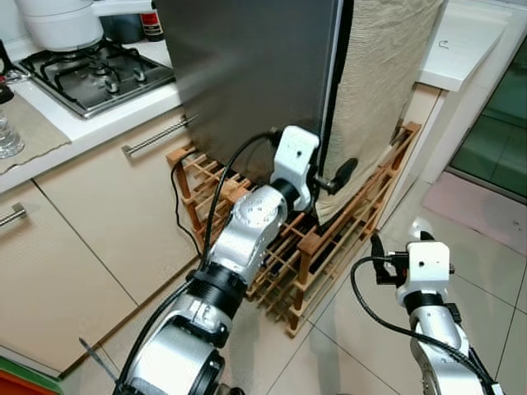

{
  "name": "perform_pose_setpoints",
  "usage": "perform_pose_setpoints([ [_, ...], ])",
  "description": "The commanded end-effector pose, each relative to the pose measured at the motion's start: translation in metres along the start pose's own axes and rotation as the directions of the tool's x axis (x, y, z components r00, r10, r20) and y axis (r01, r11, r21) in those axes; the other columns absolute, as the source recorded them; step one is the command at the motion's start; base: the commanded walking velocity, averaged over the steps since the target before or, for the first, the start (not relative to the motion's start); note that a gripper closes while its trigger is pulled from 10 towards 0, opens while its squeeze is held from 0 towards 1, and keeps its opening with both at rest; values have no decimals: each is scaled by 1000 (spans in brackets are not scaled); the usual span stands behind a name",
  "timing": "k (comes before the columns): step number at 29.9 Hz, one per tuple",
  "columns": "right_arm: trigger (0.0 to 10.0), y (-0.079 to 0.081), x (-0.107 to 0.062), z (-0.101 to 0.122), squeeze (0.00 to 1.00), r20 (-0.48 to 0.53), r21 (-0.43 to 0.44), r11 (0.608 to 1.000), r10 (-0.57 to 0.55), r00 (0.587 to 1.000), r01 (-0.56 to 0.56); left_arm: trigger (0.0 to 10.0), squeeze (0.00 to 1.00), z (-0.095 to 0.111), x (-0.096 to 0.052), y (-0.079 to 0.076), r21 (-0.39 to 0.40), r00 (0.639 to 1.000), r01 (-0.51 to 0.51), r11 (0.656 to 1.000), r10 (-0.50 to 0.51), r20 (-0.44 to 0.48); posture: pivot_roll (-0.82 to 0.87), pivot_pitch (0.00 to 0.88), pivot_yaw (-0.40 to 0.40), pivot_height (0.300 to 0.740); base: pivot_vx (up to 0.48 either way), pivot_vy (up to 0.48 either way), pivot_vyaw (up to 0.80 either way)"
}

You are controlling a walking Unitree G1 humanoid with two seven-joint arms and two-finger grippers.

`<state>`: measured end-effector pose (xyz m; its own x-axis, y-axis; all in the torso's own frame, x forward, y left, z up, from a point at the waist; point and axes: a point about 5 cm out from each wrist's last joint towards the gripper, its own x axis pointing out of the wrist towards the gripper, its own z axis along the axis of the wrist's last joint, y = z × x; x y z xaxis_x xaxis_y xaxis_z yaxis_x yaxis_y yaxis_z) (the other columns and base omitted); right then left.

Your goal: Restocking fridge

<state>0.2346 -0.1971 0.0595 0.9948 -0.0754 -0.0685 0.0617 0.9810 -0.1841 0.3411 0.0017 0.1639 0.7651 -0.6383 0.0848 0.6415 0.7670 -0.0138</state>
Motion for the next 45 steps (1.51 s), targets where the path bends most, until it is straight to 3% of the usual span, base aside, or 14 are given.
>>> perform_pose_setpoints([
  [1,10000,3,4,3,0,18,1,1000,15,1000,-15,10000,0,0,7,-21,-28,1000,18,999,-18,20,-198,0,49,730,0,0,0],
  [6,10000,4,6,4,0,24,1,1000,20,999,-20,10000,0,-6,7,-18,6,1000,-4,1000,4,-1,-199,0,49,730,0,0,0],
  [13,10000,6,10,9,0,46,11,1000,18,999,-18,10000,0,-11,4,-1,43,998,-61,997,63,-25,-200,0,57,730,0,0,0],
  [18,10000,10,21,30,0,109,59,998,4,994,-11,10000,0,-8,-14,40,65,982,-187,980,188,-17,-185,0,60,730,0,0,0],
  [20,10000,13,29,41,0,135,101,995,-1,991,-13,10000,0,-11,-33,70,80,959,-280,957,283,-32,-161,0,57,730,0,0,0],
  [21,10000,13,29,41,0,135,101,995,-1,991,-13,10000,0,-11,-33,70,80,959,-280,957,283,-32,-161,0,57,730,0,0,0],
  [26,10000,17,40,49,0,146,127,992,9,989,-28,10000,0,-20,-72,103,107,900,-427,898,434,-50,-117,0,44,730,0,0,0],
  [30,10000,22,43,49,0,146,133,990,29,989,-49,10000,0,-21,-92,102,79,889,-454,887,457,-21,-86,0,30,730,0,0,0],
  [33,10000,24,44,50,0,146,134,989,35,989,-55,10000,0,-20,-101,93,40,910,-414,909,414,9,-73,0,25,730,0,0,0],
  [36,10000,23,43,51,0,152,136,989,29,988,-50,10000,0,-23,-109,87,95,923,-384,918,385,12,-71,0,27,730,0,0,0],
  [38,10000,20,34,52,0,159,114,993,21,987,-40,10000,0,-34,-135,87,100,919,-389,916,394,-32,-68,0,25,730,0,0,0],
  [39,10000,20,34,52,0,159,114,993,21,987,-40,10000,0,-34,-135,87,100,919,-389,916,394,-32,-68,0,25,730,0,0,0],
  [42,10000,15,19,45,0,132,109,993,27,991,-42,10000,0,-46,-162,79,103,932,-338,935,348,-103,-66,0,17,730,0,0,0],
  [45,10000,13,-3,32,0,84,88,992,79,993,-87,10000,0,-52,-177,63,6,948,-279,960,277,-160,-53,0,3,730,0,0,0],
])
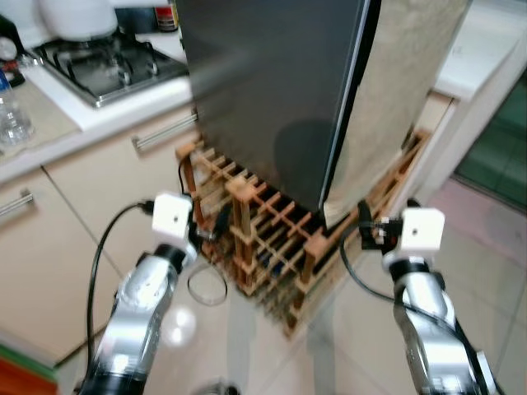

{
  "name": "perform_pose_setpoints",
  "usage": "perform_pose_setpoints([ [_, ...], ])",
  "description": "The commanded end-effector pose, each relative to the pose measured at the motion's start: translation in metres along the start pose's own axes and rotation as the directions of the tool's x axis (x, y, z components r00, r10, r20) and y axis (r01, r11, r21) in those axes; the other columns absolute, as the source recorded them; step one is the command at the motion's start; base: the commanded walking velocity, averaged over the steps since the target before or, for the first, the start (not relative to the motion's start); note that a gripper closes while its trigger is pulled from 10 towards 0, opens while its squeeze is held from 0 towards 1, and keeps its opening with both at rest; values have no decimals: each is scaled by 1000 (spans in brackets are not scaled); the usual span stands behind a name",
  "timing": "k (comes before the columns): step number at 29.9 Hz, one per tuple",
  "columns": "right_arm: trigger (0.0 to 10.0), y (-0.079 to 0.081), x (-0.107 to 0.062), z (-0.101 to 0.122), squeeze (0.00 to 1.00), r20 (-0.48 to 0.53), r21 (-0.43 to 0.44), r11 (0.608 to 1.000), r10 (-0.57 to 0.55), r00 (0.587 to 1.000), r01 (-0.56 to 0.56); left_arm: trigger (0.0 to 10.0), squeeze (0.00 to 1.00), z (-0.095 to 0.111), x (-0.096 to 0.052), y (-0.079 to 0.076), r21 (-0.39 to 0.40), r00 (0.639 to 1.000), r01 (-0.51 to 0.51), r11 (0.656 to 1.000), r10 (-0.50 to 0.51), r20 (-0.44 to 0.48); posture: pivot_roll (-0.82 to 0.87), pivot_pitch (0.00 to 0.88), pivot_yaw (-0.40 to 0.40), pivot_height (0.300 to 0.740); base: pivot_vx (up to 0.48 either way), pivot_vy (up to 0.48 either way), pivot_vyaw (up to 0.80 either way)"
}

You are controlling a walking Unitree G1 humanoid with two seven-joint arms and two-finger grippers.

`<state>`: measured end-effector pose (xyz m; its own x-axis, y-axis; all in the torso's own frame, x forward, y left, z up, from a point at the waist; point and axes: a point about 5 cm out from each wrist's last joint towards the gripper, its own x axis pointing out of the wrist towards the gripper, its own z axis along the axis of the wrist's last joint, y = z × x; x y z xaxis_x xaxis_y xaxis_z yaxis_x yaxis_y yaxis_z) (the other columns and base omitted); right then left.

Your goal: Restocking fridge

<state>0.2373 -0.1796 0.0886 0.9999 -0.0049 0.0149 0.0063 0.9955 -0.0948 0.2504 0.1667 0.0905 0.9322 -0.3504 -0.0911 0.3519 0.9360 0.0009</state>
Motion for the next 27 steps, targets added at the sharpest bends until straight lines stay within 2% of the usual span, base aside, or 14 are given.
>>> perform_pose_setpoints([
  [1,10000,1,-12,-4,0,-34,-4,999,41,999,-41,10000,0,6,-3,-12,-34,997,76,997,-75,8,-53,0,3,730,0,0,0],
  [6,10000,-5,-16,-9,0,-53,-2,1000,17,998,-17,10000,0,11,0,-17,-41,998,52,998,-50,45,-60,0,13,730,0,0,0],
  [9,10000,-5,-8,-5,0,-33,0,1000,-3,999,3,10000,0,16,6,-18,-34,997,46,998,-44,60,-61,0,16,730,0,0,0],
  [10,10000,-5,-3,-3,0,-20,-2,1000,-7,1000,7,10000,0,19,10,-20,-9,996,54,999,-53,67,-61,0,19,730,0,-480,0],
  [15,10000,-4,-1,-1,0,-24,-4,1000,-4,1000,4,10000,0,22,12,-21,-15,997,56,998,-55,58,-60,0,16,730,0,-480,0],
  [19,10000,-4,5,1,0,-17,-6,1000,2,1000,-2,10000,0,21,19,-19,5,998,35,999,-35,47,-63,0,10,730,0,-476,0],
  [23,10000,1,15,3,0,-5,-14,1000,18,1000,-18,10000,0,21,33,-14,22,999,-9,1000,8,35,-63,0,5,730,0,-441,0],
  [27,10000,3,18,4,0,1,-19,999,26,1000,-26,10000,0,21,39,-12,39,999,-39,998,39,19,-67,0,7,730,275,-390,0],
])
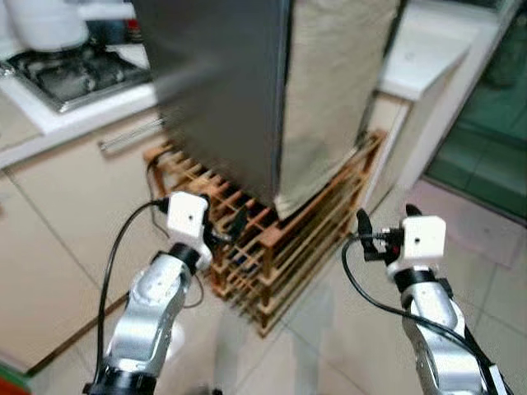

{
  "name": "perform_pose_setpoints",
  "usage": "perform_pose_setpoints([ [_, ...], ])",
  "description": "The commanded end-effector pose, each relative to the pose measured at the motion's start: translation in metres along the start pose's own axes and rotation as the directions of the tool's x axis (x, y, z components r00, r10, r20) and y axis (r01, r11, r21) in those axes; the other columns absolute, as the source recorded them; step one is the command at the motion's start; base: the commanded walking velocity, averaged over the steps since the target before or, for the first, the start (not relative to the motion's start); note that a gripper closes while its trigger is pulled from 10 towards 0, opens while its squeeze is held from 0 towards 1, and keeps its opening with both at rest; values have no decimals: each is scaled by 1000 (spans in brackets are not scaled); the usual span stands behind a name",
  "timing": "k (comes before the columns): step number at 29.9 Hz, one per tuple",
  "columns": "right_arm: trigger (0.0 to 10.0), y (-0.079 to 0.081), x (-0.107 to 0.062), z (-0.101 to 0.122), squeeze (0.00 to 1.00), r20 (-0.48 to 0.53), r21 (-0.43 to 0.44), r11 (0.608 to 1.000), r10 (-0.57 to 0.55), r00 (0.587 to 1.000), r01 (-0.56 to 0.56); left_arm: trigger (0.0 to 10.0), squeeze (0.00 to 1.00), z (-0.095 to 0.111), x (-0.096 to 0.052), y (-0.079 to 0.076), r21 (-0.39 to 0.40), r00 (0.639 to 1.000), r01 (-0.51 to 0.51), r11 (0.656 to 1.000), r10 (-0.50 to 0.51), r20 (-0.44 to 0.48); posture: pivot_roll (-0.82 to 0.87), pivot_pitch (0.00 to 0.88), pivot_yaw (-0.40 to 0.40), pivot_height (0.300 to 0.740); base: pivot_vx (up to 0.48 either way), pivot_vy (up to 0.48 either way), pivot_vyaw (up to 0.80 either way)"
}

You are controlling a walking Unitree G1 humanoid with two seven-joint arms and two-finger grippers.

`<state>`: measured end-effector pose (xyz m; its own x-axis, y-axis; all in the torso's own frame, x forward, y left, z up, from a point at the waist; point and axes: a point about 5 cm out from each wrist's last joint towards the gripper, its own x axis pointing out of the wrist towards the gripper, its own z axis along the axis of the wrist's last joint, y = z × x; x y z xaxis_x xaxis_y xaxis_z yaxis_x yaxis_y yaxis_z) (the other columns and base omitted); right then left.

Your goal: Restocking fridge

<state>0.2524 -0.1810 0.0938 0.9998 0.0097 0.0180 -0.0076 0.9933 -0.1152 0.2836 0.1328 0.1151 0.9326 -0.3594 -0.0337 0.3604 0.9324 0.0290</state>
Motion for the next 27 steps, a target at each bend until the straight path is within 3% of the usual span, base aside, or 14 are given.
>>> perform_pose_setpoints([
  [1,10000,5,4,0,0,-1,0,1000,14,1000,-14,10000,0,-9,0,8,10,998,-51,999,51,-45,-71,0,10,730,0,0,0],
  [12,10000,7,10,2,0,11,17,1000,8,1000,-8,10000,0,1,11,-2,-33,1000,-1,999,1,14,-78,0,17,730,0,0,0],
  [18,10000,10,13,2,0,14,20,1000,11,1000,-12,10000,0,10,21,-9,-21,999,23,1000,-22,45,-79,0,26,730,430,0,0],
  [27,10000,12,14,0,0,11,20,1000,13,1000,-13,10000,0,11,25,-16,-23,998,48,999,-47,49,-82,0,30,730,463,0,0],
])
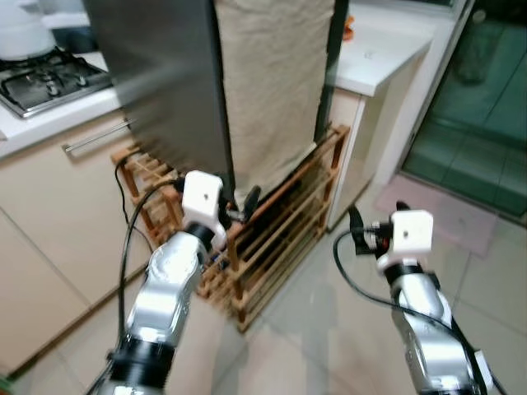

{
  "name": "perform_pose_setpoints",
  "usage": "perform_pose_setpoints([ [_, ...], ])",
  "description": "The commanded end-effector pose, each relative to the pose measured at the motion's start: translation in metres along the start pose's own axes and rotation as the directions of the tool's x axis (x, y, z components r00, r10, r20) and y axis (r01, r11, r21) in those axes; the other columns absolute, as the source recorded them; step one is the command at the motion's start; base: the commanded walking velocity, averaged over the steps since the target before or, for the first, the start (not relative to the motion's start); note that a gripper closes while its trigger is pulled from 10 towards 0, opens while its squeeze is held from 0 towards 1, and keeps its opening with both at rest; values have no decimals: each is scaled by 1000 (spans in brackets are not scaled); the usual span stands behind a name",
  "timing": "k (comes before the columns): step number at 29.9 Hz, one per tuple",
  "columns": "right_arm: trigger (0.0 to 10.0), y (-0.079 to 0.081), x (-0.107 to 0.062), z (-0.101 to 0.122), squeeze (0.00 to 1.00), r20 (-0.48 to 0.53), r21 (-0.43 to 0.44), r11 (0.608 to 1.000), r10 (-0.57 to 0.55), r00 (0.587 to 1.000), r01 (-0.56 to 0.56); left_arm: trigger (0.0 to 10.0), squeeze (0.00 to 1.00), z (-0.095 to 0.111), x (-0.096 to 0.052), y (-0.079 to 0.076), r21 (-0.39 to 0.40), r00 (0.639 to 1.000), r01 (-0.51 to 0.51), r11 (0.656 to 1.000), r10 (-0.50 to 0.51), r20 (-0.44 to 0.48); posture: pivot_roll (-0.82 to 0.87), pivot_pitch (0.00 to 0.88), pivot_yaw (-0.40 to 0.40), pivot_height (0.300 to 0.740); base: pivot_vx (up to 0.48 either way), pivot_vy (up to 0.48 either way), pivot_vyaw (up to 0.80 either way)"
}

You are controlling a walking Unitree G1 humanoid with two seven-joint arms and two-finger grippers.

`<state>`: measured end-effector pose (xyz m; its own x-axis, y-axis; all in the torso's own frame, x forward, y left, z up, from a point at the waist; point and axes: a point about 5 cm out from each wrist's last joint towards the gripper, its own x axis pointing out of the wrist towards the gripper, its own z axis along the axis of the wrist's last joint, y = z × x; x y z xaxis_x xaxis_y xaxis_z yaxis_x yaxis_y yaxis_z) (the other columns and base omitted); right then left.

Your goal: Restocking fridge

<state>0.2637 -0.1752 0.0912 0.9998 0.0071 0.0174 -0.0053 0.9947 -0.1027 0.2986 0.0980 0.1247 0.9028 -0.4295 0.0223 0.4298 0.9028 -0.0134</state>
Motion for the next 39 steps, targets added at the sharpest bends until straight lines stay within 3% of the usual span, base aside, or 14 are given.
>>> perform_pose_setpoints([
  [1,10000,6,3,2,0,11,6,1000,17,1000,-17,10000,0,0,-3,11,7,999,-37,999,37,-11,-81,0,28,730,458,0,0],
  [11,10000,5,3,-2,0,1,-1,1000,22,1000,-22,10000,0,-1,-1,27,-43,983,-182,982,181,-24,-79,0,23,730,277,0,0],
  [18,10000,6,4,-4,0,-8,-2,1000,27,1000,-27,10000,0,3,9,25,3,993,-109,994,109,-38,-77,0,17,730,0,0,0],
  [23,10000,6,5,-6,0,-13,-3,999,32,999,-32,10000,0,5,25,31,70,994,-86,994,90,-63,-83,0,20,730,0,0,0],
  [31,10000,5,7,-7,0,-12,-8,1000,28,1000,-28,10000,0,4,47,11,26,997,15,1000,-13,-75,-96,0,20,730,0,0,0],
  [39,10000,4,7,-8,0,-13,-12,1000,29,1000,-29,10000,0,6,57,5,27,995,76,997,-74,-74,-95,0,18,730,0,0,0],
])
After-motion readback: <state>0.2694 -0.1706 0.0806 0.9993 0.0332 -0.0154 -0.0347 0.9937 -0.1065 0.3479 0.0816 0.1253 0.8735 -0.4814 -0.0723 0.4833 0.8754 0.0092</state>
